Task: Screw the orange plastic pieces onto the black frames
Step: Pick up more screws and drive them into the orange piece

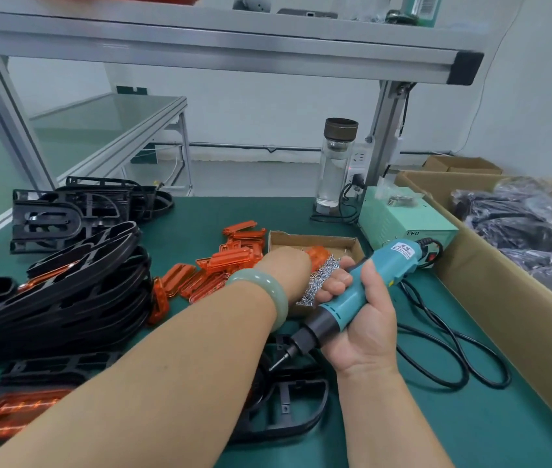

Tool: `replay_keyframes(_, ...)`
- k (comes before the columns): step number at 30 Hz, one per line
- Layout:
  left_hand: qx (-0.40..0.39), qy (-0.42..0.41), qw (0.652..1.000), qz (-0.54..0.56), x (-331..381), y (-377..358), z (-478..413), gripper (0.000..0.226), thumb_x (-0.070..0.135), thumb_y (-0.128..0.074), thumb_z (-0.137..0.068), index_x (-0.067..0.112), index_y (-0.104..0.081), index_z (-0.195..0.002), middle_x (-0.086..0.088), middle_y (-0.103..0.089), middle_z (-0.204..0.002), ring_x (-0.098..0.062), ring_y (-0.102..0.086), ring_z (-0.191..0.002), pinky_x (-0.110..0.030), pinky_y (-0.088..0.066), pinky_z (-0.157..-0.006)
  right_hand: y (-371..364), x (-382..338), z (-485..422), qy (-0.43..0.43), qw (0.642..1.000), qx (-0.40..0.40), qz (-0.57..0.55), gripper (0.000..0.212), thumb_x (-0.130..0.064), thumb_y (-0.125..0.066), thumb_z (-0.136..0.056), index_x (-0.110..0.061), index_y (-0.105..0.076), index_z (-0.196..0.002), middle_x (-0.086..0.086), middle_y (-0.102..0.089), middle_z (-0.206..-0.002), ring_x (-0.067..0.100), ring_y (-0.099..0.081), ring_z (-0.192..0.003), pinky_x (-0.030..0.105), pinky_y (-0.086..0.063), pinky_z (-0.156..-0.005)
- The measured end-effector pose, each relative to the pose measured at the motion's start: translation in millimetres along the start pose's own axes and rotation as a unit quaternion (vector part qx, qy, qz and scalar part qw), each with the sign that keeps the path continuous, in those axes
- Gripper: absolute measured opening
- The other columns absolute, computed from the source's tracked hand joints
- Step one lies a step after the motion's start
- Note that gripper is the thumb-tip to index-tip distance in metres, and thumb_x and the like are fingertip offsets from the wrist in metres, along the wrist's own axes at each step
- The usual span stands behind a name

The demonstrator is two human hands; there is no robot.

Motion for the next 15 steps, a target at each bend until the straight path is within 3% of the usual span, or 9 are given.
replay_keyframes(3,0.047,0.022,0.996,0.072,-11.4,1.6,-1.5,0.024,0.008,-0.056,-0.087,0.017,-0.071,-0.104,-0.005,-0.07,-0.102,-0.023,-0.064,-0.094,-0.03,-0.051,-0.084,-0.7,1.5,-0.2,-0.004,1.0,-0.004,0.004,0.019,-0.031,-0.057,-0.079,-0.014,-0.054,-0.087,-0.006,-0.047,-0.058,0.005,-0.048,-0.045,0.016,-0.046,-0.046)
replay_keyframes(7,0.134,0.034,0.975,0.175,-23.0,13.4,6.1,0.028,0.007,-0.054,-0.09,0.018,-0.07,-0.11,-0.001,-0.068,-0.115,-0.019,-0.06,-0.108,-0.025,-0.044,-0.091,-0.8,2.7,-1.6,-0.006,1.0,-0.005,0.01,0.019,-0.031,-0.056,-0.079,-0.014,-0.054,-0.088,-0.006,-0.046,-0.058,0.005,-0.048,-0.045,0.016,-0.045,-0.046)
replay_keyframes(11,0.138,0.049,0.959,0.244,-29.3,13.6,7.5,0.032,0.007,-0.05,-0.094,0.018,-0.065,-0.119,0.0,-0.063,-0.125,-0.016,-0.059,-0.112,-0.022,-0.042,-0.094,0.6,2.8,-2.7,-0.007,1.0,-0.003,0.012,0.02,-0.031,-0.057,-0.079,-0.014,-0.054,-0.088,-0.006,-0.047,-0.058,0.005,-0.048,-0.045,0.016,-0.045,-0.046)
replay_keyframes(15,0.102,0.079,0.9,0.417,-34.7,6.2,7.2,0.031,0.003,-0.047,-0.094,0.013,-0.064,-0.117,0.0,-0.067,-0.104,-0.017,-0.063,-0.093,-0.025,-0.05,-0.088,1.9,1.4,-3.4,-0.002,1.0,-0.001,0.012,0.02,-0.031,-0.058,-0.079,-0.013,-0.054,-0.088,-0.005,-0.047,-0.059,0.005,-0.048,-0.046,0.017,-0.045,-0.045)
Point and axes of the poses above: each hand's wrist, its own z-axis away from the middle knuckle, its own y-axis out of the back of the hand, x = y × z, the point moved 10 cm from there along -z, towards the middle knuckle
